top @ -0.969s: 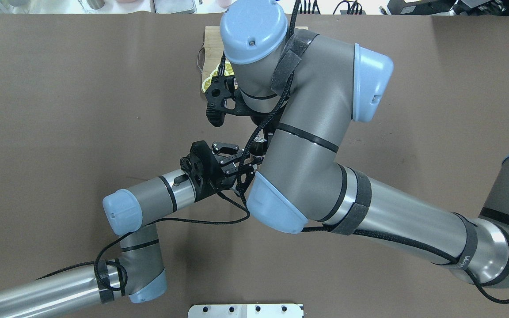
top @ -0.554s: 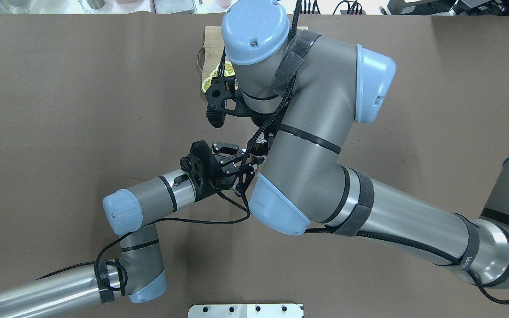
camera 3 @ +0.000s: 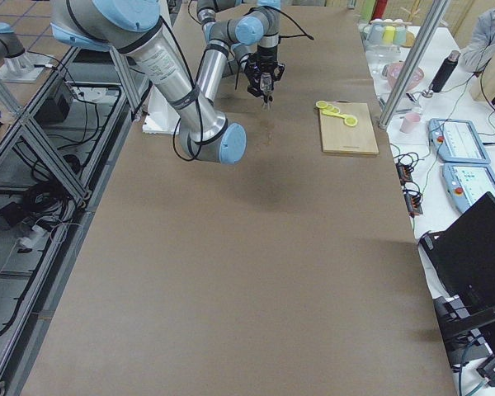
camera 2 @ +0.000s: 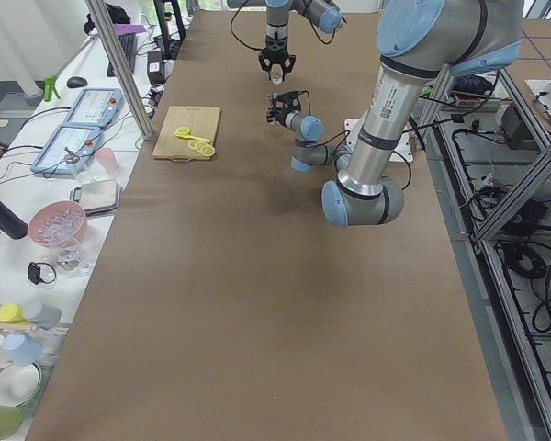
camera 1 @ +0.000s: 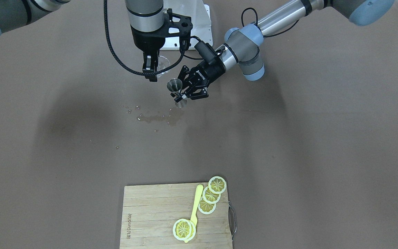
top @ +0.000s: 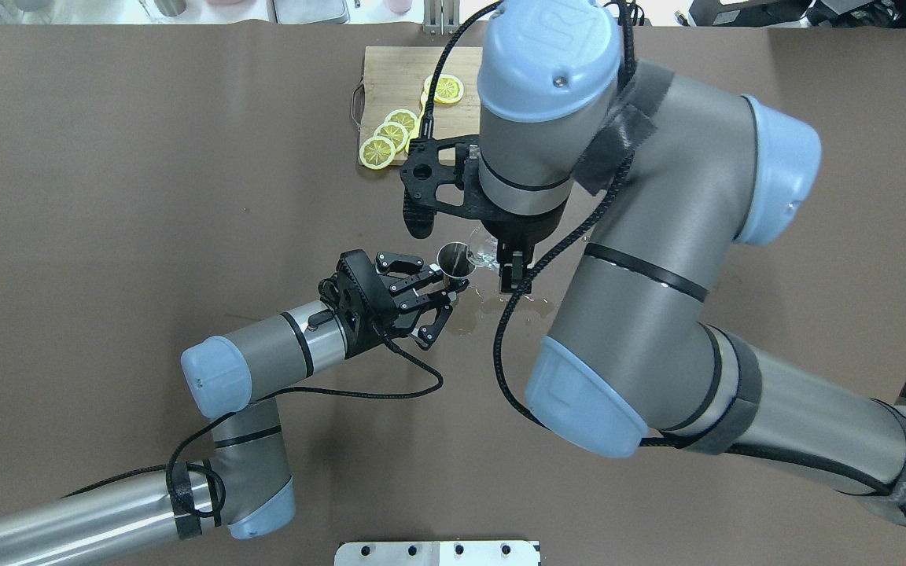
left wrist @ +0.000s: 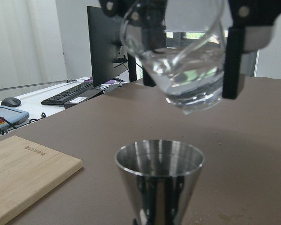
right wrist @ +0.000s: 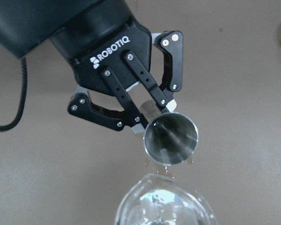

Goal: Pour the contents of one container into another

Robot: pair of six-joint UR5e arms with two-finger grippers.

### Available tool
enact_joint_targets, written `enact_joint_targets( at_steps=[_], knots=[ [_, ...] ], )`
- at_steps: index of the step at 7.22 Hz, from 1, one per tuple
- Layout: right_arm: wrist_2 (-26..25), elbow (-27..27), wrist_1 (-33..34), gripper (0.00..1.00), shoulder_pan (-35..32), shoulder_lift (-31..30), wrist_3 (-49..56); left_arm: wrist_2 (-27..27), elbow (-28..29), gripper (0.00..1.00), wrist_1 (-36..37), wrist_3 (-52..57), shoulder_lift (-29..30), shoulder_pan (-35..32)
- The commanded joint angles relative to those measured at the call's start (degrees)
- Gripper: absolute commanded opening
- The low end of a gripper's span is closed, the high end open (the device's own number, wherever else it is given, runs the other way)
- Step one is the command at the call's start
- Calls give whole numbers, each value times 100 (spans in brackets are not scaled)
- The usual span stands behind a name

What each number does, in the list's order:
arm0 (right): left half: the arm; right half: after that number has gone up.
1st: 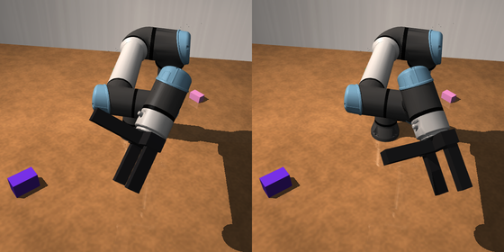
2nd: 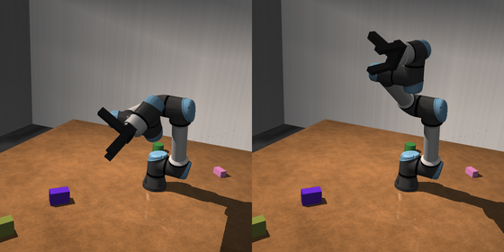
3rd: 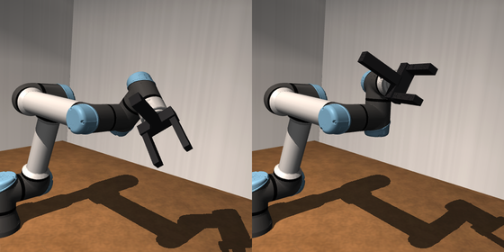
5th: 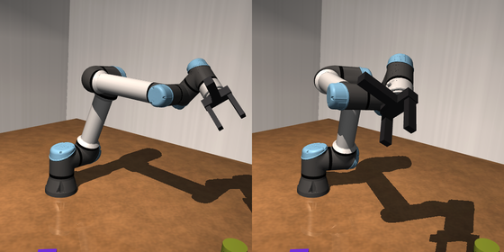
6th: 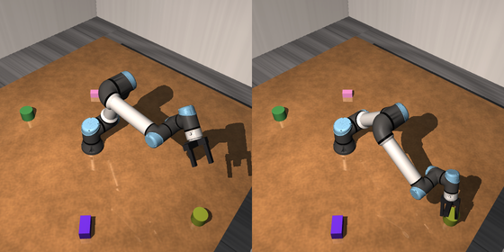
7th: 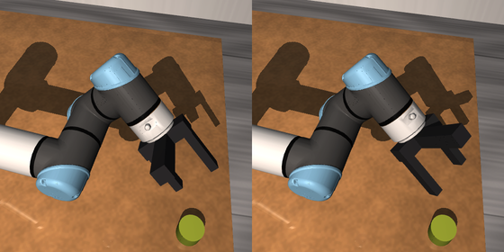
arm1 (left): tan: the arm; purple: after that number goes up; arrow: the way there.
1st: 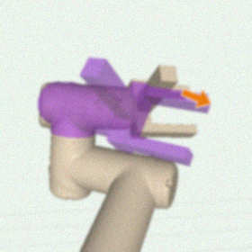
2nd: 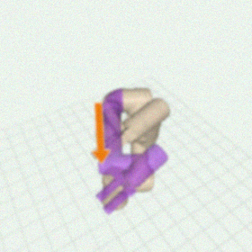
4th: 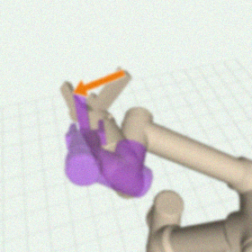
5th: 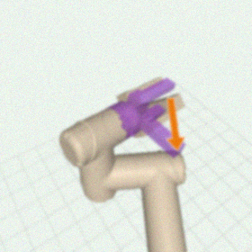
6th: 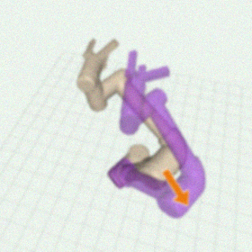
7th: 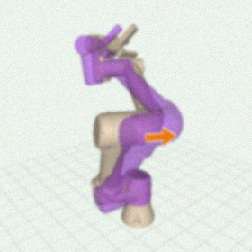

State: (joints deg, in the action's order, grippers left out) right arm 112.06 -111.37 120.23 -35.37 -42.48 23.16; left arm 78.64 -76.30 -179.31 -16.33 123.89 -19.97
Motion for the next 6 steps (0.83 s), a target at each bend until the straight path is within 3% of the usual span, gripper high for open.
enact_joint_targets(
  at_steps=[1,6],
  knots=[
    [333,-560,-314,0,-302,-461,22,2,-7,0,1,60,-31,-33],
    [834,-579,-2747,0,-812,-1595,-39,-85,10,0,27,69,-251,-874]
  ],
)
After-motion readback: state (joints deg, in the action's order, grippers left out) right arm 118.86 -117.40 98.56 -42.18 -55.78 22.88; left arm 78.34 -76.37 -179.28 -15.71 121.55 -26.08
